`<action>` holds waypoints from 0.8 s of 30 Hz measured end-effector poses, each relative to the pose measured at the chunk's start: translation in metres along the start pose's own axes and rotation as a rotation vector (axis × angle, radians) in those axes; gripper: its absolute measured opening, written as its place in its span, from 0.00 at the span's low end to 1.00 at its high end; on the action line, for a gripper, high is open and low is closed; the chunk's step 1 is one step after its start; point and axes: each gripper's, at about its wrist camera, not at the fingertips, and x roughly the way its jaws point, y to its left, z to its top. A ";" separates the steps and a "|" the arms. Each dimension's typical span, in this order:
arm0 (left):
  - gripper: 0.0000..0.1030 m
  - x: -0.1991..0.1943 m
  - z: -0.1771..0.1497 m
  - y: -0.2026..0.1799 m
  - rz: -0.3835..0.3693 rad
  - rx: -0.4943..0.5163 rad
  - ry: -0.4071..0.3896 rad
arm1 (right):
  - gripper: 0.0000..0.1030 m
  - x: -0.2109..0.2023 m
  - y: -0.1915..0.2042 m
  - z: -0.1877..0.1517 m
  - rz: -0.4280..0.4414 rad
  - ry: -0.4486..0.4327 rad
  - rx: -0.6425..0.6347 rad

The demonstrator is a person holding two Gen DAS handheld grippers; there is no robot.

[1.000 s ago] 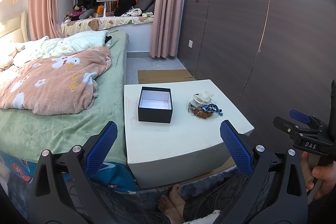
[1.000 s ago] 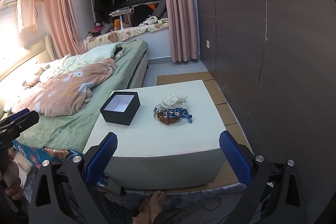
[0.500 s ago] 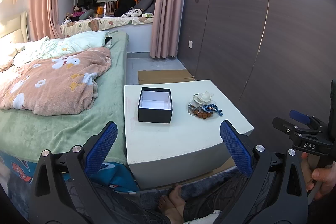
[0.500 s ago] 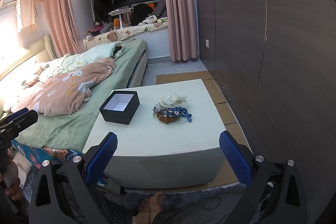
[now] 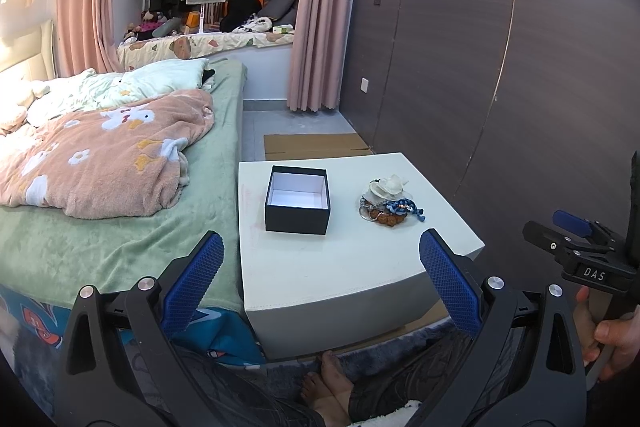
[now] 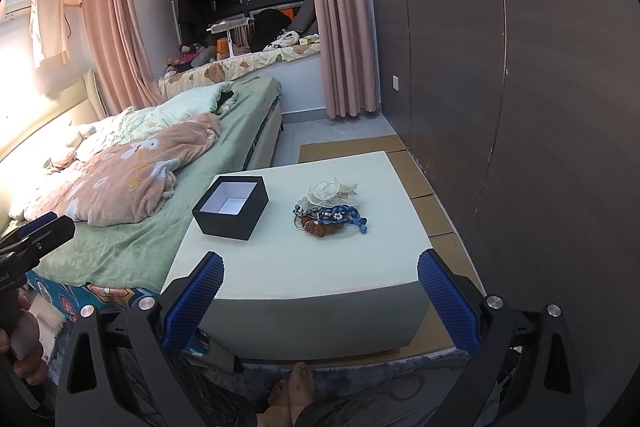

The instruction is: Organize jewelry

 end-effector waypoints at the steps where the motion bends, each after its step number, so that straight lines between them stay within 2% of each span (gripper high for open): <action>1: 0.95 0.000 0.000 0.000 0.000 -0.001 -0.001 | 0.92 0.000 0.000 0.000 -0.001 -0.001 0.000; 13: 0.95 -0.001 -0.001 0.002 0.003 -0.003 0.004 | 0.90 0.000 -0.001 0.001 0.017 -0.001 0.016; 21: 0.95 0.023 0.005 -0.015 -0.005 0.033 0.016 | 0.88 0.013 -0.016 0.002 0.024 0.007 0.044; 24: 0.95 0.040 0.008 -0.022 -0.019 0.040 0.033 | 0.93 0.023 -0.022 0.002 0.026 0.013 0.040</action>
